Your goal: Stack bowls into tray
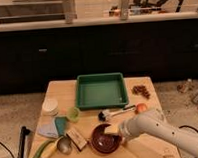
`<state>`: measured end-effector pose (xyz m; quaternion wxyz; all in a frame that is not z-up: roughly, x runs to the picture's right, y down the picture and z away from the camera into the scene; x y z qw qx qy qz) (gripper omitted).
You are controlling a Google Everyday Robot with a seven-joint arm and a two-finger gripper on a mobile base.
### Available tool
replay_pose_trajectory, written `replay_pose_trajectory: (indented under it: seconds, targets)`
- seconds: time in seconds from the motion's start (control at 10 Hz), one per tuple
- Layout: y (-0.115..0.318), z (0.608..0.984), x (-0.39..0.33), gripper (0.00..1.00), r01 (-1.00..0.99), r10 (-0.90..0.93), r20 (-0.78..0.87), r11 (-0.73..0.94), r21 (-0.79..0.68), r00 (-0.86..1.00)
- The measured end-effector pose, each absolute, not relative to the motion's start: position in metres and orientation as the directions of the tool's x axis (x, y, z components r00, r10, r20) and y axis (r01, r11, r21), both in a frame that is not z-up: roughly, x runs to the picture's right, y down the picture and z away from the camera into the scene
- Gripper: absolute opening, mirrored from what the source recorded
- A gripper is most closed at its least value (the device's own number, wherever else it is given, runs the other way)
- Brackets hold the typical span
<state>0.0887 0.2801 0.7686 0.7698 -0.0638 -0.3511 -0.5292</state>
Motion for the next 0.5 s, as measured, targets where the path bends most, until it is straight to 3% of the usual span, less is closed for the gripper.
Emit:
replay_pose_trajectory:
  seconds: [0.5]
  targets:
    - [0.2787,0.7714,0.0873,0.80,0.862,-0.762,0.621,0.429,0.271,0.184]
